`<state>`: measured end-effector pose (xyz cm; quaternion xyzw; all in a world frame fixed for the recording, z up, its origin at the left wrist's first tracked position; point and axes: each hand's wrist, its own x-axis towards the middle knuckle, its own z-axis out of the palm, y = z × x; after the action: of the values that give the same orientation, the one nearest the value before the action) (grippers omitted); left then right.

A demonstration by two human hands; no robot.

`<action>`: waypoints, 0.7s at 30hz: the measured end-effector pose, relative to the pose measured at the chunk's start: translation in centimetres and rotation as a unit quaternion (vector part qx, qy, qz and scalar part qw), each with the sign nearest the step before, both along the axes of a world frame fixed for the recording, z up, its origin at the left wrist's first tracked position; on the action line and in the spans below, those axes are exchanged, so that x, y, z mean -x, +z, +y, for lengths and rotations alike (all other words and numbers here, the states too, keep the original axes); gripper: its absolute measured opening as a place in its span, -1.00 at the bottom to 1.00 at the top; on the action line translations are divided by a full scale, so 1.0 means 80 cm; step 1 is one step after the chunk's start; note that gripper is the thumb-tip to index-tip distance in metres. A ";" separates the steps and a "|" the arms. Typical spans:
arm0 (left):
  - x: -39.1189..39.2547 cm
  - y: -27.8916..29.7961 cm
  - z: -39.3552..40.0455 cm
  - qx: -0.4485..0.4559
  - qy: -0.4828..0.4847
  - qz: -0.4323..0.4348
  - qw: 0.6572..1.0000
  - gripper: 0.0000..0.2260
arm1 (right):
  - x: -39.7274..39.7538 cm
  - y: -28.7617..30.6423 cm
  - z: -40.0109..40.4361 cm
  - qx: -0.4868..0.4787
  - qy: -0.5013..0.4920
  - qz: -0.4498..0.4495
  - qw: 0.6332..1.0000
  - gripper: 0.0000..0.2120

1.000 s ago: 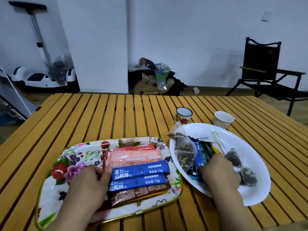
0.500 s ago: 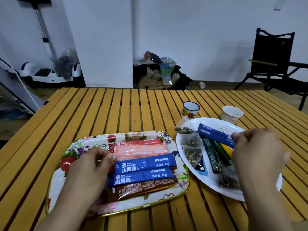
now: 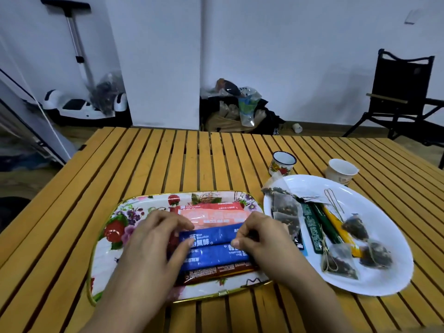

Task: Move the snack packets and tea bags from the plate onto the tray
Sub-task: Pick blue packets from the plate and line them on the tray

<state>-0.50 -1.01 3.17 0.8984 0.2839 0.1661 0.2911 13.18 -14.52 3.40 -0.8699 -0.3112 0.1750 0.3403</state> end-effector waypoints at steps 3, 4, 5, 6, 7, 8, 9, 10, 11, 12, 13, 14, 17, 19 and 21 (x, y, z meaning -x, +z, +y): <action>-0.007 -0.015 -0.018 -0.033 -0.016 0.031 0.999 -0.62 | 0.001 0.003 -0.004 0.005 0.005 -0.026 1.000 -0.77; -0.010 -0.023 -0.024 -0.036 -0.015 0.036 0.999 -0.57 | 0.001 0.004 -0.006 0.007 0.006 -0.033 0.999 -0.79; -0.013 -0.028 -0.028 -0.036 -0.009 0.046 0.998 -0.53 | 0.000 0.005 -0.008 0.009 0.009 -0.039 0.999 -0.81; -0.015 -0.032 -0.031 -0.035 -0.003 0.059 0.998 -0.51 | 0.000 0.005 -0.010 0.012 0.014 -0.045 0.999 -0.83; -0.017 -0.034 -0.032 -0.035 0.000 0.073 0.997 -0.49 | -0.001 0.004 -0.012 0.016 0.021 -0.050 0.998 -0.84; -0.017 -0.035 -0.033 -0.036 -0.002 0.086 0.996 -0.47 | -0.001 0.004 -0.013 0.020 0.029 -0.054 0.998 -0.84; -0.017 -0.035 -0.034 -0.039 -0.005 0.098 0.994 -0.45 | -0.001 0.003 -0.014 0.024 0.034 -0.055 0.998 -0.85; -0.015 -0.036 -0.034 -0.045 -0.009 0.110 0.993 -0.44 | -0.002 0.003 -0.015 0.029 0.038 -0.055 0.997 -0.86; -0.014 -0.038 -0.033 -0.051 -0.013 0.122 0.991 -0.43 | -0.003 0.004 -0.016 0.036 0.041 -0.053 0.997 -0.86; -0.011 -0.039 -0.033 -0.055 -0.016 0.130 0.990 -0.43 | -0.003 0.006 -0.018 0.042 0.043 -0.050 0.997 -0.84; -0.010 -0.039 -0.032 -0.056 -0.019 0.133 0.989 -0.43 | -0.005 0.008 -0.020 0.045 0.046 -0.043 0.997 -0.80; -0.009 -0.038 -0.031 -0.057 -0.021 0.130 0.990 -0.43 | -0.006 0.011 -0.023 0.046 0.050 -0.032 0.997 -0.75; -0.008 -0.028 -0.030 -0.063 -0.037 0.106 0.992 -0.42 | -0.008 0.015 -0.028 0.061 0.067 -0.027 0.996 -0.62; -0.006 -0.020 -0.027 -0.061 -0.058 0.085 0.993 -0.43 | -0.008 0.014 -0.026 0.097 0.075 -0.051 0.991 -0.57; -0.003 -0.015 -0.024 -0.065 -0.083 0.081 0.991 -0.45 | -0.009 0.012 -0.024 0.113 0.073 -0.065 0.989 -0.57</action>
<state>-0.25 -2.94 1.94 0.9462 0.2198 0.0859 0.2211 13.89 -16.47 4.37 -0.8875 -0.3731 0.1763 0.2050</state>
